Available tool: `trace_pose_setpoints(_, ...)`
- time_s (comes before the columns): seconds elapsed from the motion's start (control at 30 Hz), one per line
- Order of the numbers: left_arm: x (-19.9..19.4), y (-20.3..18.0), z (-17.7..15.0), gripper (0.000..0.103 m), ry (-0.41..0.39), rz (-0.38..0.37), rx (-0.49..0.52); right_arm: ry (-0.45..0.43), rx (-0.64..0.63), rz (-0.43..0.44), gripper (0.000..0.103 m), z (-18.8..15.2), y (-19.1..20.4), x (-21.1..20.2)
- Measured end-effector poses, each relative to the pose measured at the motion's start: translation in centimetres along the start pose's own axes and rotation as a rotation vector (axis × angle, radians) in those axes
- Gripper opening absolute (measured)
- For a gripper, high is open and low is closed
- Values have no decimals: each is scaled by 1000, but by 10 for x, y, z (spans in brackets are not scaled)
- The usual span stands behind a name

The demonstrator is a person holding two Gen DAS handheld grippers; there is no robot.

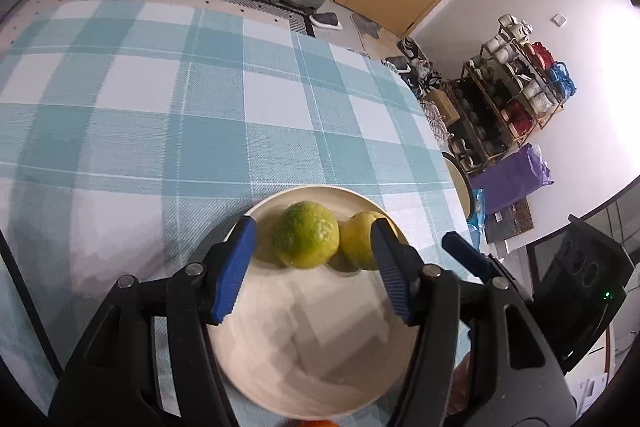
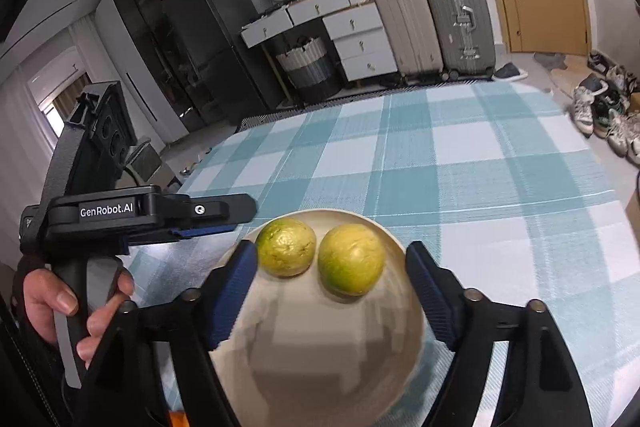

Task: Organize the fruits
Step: 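Open the right tool and lift away from the plate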

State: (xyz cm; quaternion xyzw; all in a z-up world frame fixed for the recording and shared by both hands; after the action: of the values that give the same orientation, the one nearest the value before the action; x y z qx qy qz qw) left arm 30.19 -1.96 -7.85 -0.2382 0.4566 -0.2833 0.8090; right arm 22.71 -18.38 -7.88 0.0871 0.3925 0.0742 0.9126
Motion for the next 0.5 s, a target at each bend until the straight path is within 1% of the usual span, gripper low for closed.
trace_pose_setpoints(0.03, -6, -2, -3, 57, -6, 7, 6, -10, 0, 0, 79, -1, 0, -6)
trace_pose_setpoints(0.17, -34, -13, -15, 57, -44, 79, 41, -30, 2, -4, 79, -2, 0, -25)
trace_pose_setpoints(0.23, -47, -18, -23, 60, -61, 113, 63, -42, 2, -7, 80, -4, 1, -36)
trace_pose_setpoints(0.3, -60, -22, -32, 64, -81, 153, 80, -54, 1, -10, 81, -5, 3, -45)
trace_pose_setpoints(0.43, -82, -32, -51, 65, -105, 194, 114, -76, -5, -9, 84, -11, 8, -62)
trace_pose_setpoints(0.47, -88, -34, -55, 67, -109, 202, 117, -78, -8, -4, 84, -12, 9, -65)
trace_pose_setpoints(0.5, -91, -36, -59, 72, -111, 215, 119, -79, -9, -1, 84, -14, 11, -69)
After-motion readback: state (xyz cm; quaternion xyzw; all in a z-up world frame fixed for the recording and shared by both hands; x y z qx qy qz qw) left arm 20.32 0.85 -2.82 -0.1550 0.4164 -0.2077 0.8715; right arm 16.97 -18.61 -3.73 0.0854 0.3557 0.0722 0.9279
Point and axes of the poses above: each gripper's, at about its wrist camera, not at the fingertips, and x roughly the way its jaws point, y to its left, z to its top, the point moved 2 cm from there along x, roughly the way its jaws point, and after that the axes turned 13 degrees about -z, right-handed, at the moved point
